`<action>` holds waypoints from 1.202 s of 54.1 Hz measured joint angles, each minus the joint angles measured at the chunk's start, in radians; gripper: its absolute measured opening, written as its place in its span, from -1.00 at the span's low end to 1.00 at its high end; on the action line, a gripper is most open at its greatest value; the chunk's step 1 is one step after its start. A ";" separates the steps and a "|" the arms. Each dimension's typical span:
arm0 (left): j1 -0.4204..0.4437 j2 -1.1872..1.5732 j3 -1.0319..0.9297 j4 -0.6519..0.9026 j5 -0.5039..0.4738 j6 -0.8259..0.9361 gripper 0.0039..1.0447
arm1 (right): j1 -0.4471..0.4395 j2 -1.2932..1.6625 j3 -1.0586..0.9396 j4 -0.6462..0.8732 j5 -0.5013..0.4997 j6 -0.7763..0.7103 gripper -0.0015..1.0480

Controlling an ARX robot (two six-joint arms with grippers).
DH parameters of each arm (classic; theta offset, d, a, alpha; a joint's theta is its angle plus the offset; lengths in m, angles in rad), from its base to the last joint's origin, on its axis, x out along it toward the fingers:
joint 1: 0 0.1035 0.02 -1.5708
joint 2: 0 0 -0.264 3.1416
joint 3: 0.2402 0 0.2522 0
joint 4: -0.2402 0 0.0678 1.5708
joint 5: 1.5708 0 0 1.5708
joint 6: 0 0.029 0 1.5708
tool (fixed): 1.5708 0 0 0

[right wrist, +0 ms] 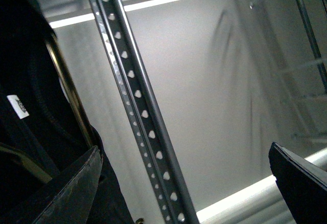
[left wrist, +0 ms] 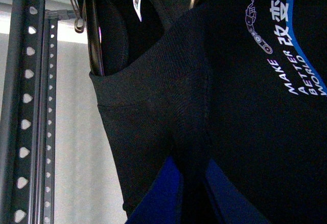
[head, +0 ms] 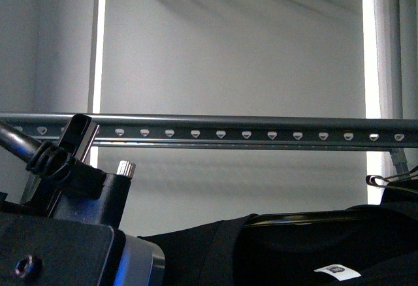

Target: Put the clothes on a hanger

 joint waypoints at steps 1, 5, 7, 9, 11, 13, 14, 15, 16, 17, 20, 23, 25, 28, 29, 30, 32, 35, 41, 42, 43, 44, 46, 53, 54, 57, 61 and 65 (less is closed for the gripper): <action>0.000 0.000 0.000 0.000 0.000 0.000 -0.91 | 0.010 0.049 0.008 0.022 -0.011 -0.047 0.86; 0.000 0.000 0.000 0.000 0.000 0.000 -0.91 | 0.024 0.129 0.013 0.048 -0.019 -0.117 0.86; 0.000 0.000 0.000 0.000 -0.003 0.001 -0.91 | 0.029 0.172 0.012 0.066 -0.025 -0.161 0.86; 0.000 0.000 0.000 0.000 -0.007 0.002 -0.91 | 0.032 0.197 0.012 0.079 -0.020 -0.179 0.86; 0.000 0.000 0.000 0.000 -0.007 0.003 -0.91 | 0.034 0.206 0.010 0.090 -0.017 -0.188 0.86; 0.000 0.000 0.000 0.000 -0.007 0.003 -0.91 | 0.034 0.212 0.004 0.104 -0.013 -0.191 0.86; 0.000 0.000 0.000 0.000 -0.006 0.003 -0.91 | 0.034 0.213 -0.001 0.111 -0.011 -0.192 0.86; 0.000 0.000 0.000 0.000 -0.006 0.003 -0.91 | 0.034 0.214 -0.007 0.117 -0.008 -0.192 0.86; 0.000 0.000 0.000 0.000 -0.006 0.003 -0.91 | 0.034 0.214 -0.014 0.121 -0.005 -0.192 0.86; 0.000 0.000 0.000 0.000 -0.006 0.003 -0.91 | 0.034 0.214 -0.024 0.126 0.001 -0.192 0.86; 0.000 0.000 0.000 0.000 -0.006 0.003 -0.91 | 0.034 0.218 -0.045 0.140 0.001 -0.192 0.86; 0.000 0.000 0.000 0.000 -0.006 0.003 -0.91 | 0.031 0.231 -0.067 0.164 0.002 -0.191 0.86; 0.000 0.000 0.000 0.000 -0.006 0.003 -0.91 | 0.029 0.234 -0.077 0.174 0.002 -0.191 0.86; 0.000 0.000 0.000 0.000 -0.006 0.003 -0.91 | 0.025 0.232 -0.088 0.182 0.005 -0.188 0.86; 0.000 0.000 0.000 0.000 -0.006 0.003 -0.91 | 0.023 0.226 -0.095 0.181 0.007 -0.185 0.86; 0.000 0.000 0.000 0.000 -0.006 0.003 -0.91 | 0.021 0.217 -0.101 0.177 0.008 -0.183 0.86; 0.000 0.000 0.000 0.000 -0.006 0.003 -0.91 | 0.015 0.189 -0.115 0.158 0.009 -0.175 0.86; 0.000 0.000 0.000 0.000 -0.005 0.003 -0.91 | 0.000 0.128 -0.135 0.108 0.007 -0.158 0.86; 0.000 0.000 0.000 0.000 -0.004 0.003 -0.91 | -0.034 0.124 -0.150 0.126 -0.010 -0.149 0.86; 0.000 0.000 0.000 0.000 -0.004 0.003 -0.91 | -0.037 0.132 -0.150 0.134 -0.010 -0.149 0.86; 0.000 0.000 0.000 0.000 -0.003 0.003 -0.91 | -0.040 0.151 -0.150 0.151 -0.010 -0.149 0.86; 0.000 0.000 0.000 0.000 -0.002 0.003 -0.91 | -0.042 0.161 -0.150 0.159 -0.010 -0.149 0.86; 0.000 0.000 0.000 0.000 -0.002 0.003 -0.91 | -0.047 0.211 -0.148 0.197 -0.009 -0.149 0.86; 0.000 0.000 0.000 0.000 -0.002 0.003 -0.91 | -0.048 0.381 -0.102 0.285 0.024 -0.150 0.86; 0.000 0.000 0.000 0.000 -0.002 0.003 -0.91 | -0.048 0.389 -0.099 0.286 0.026 -0.150 0.86; 0.000 0.000 0.000 0.000 -0.002 0.003 -0.91 | -0.048 0.407 -0.091 0.289 0.033 -0.150 0.86; 0.000 0.000 0.000 0.000 -0.002 0.003 -0.91 | -0.047 0.421 -0.090 0.291 0.041 -0.151 0.86; 0.000 0.000 0.000 0.000 -0.002 0.003 -0.91 | -0.047 0.437 -0.090 0.292 0.047 -0.151 0.86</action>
